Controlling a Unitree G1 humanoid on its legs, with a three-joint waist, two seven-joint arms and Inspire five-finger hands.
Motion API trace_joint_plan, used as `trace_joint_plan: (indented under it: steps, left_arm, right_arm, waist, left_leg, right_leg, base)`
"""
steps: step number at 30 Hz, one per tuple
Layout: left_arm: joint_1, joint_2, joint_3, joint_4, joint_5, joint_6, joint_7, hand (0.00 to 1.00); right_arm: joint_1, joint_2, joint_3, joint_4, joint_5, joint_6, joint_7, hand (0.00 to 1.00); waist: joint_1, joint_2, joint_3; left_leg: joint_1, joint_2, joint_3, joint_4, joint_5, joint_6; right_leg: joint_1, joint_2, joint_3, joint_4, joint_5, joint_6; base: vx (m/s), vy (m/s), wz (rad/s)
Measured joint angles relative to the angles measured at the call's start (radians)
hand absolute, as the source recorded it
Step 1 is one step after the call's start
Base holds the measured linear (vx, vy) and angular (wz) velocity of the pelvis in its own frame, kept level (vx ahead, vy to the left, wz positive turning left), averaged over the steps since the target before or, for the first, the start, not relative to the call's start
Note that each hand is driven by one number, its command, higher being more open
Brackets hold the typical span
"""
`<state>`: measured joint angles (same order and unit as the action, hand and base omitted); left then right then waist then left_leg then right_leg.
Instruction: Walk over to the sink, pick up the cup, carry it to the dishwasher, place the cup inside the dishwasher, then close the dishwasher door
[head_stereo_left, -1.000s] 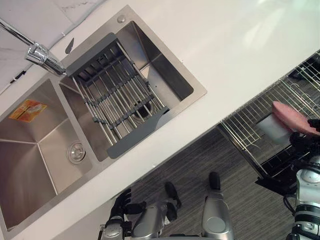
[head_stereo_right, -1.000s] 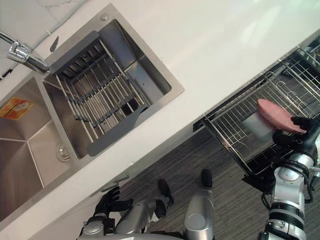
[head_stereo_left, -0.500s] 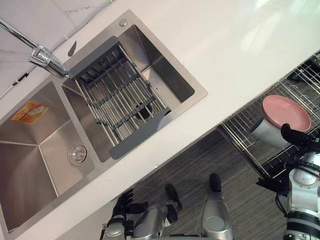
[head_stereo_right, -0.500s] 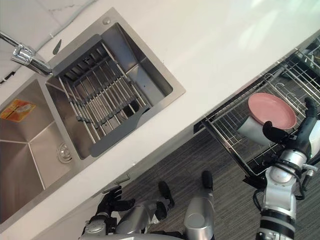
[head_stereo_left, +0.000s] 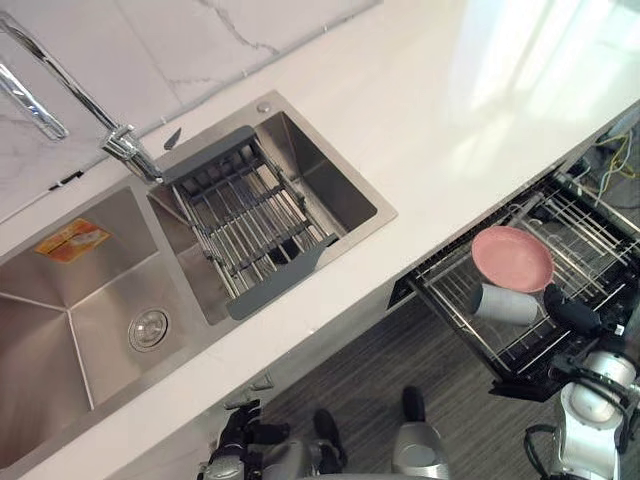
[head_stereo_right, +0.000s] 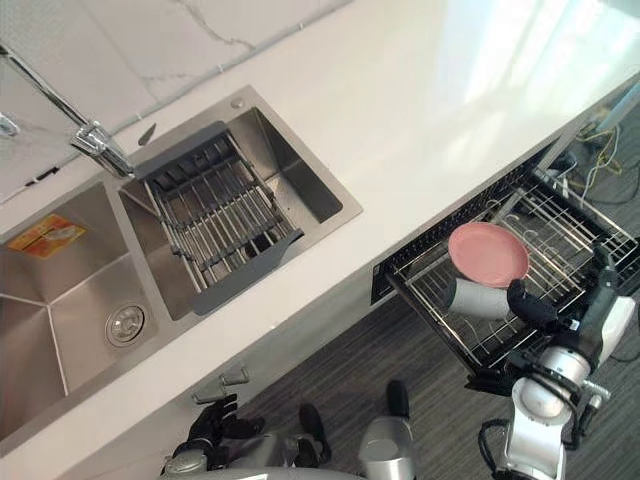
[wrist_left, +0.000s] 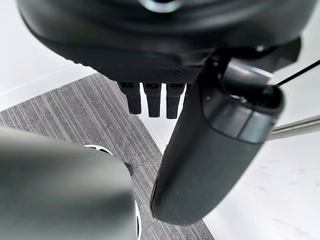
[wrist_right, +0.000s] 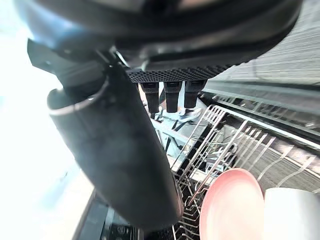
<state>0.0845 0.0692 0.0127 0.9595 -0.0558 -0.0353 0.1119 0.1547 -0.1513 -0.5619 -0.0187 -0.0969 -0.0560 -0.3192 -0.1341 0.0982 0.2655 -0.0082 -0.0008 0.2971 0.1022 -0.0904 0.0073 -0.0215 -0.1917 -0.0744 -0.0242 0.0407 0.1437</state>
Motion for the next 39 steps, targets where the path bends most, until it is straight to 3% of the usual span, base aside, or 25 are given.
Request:
trace_joint_plan:
  steps: [12,21,33,39]
  left_arm:
    - [0.010,-0.002,0.072,0.069,0.001,0.058,-0.003,0.90]
    - [0.020,-0.016,0.107,0.066,0.000,0.075,0.000,0.90]
    - [0.029,-0.035,0.133,0.025,-0.002,0.071,0.010,0.90]
    - [0.028,-0.037,0.102,-0.007,-0.002,0.039,0.006,0.90]
  right_arm:
    - [0.089,0.089,-0.129,0.155,0.260,0.001,0.029,0.90]
    - [0.100,0.151,-0.146,0.202,0.492,-0.022,0.025,0.90]
    - [0.052,0.150,-0.138,0.291,0.586,-0.027,0.051,0.90]
    - [-0.015,0.090,-0.138,0.327,0.610,-0.028,0.068,0.90]
  waist:
    - [-0.001,-0.044,-0.112]
    - [0.009,-0.041,-0.140]
    - [0.040,-0.038,-0.124]
    - [0.053,-0.013,-0.087]
  left_leg:
    - [0.049,-0.001,0.018,-0.028,0.001,-0.002]
    - [0.074,0.000,0.028,-0.063,0.015,-0.009]
    - [0.062,0.017,0.030,-0.071,0.020,-0.016]
    - [0.032,0.018,0.021,-0.071,0.024,-0.012]
  right_leg:
    - [0.038,0.004,0.015,-0.028,0.016,-0.010]
    - [0.046,0.009,0.016,-0.028,0.013,-0.018]
    - [0.024,0.025,0.012,-0.009,0.000,-0.026]
    - [-0.024,0.024,0.011,0.041,-0.027,-0.022]
  base:
    - [-0.05,-0.011,-0.06]
    - [-0.02,-0.009,-0.01]
    - [-0.01,-0.024,0.00]
    - [0.01,-0.004,0.02]
